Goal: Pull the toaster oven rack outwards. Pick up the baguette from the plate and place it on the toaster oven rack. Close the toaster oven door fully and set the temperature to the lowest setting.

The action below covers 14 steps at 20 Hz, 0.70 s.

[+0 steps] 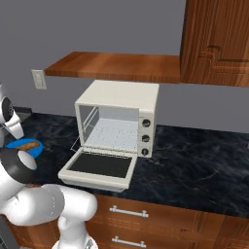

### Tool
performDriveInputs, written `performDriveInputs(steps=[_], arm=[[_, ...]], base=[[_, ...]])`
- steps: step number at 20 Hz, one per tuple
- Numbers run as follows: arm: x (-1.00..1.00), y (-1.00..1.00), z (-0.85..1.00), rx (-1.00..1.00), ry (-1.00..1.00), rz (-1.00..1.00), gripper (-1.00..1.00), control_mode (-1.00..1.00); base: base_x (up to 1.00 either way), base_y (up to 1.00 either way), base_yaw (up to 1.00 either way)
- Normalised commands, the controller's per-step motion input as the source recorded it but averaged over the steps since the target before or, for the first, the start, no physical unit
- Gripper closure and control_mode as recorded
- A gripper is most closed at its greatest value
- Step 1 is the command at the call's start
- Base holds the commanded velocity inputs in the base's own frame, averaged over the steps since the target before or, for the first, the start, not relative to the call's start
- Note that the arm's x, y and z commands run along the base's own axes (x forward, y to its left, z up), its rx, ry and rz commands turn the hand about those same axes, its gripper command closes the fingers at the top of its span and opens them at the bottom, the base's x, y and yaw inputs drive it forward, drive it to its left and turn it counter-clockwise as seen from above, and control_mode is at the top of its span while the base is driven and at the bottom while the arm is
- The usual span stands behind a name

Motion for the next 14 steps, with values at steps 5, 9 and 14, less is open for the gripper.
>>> performDriveInputs(steps=[5, 9, 14], arm=[[0.00, 0.05, -0.36, 0.00, 0.05, -0.01, -1.00, -1.00], [0.01, 0.03, -0.31, 0.00, 0.02, 0.00, -1.00, -1.00], [0.07, 0.00, -0.25, 0.00, 0.02, 0.00, -1.00, -1.00]], base=[[0.00, 0.00, 0.00], [0.00, 0.00, 0.00], [0.00, 0.00, 0.00]])
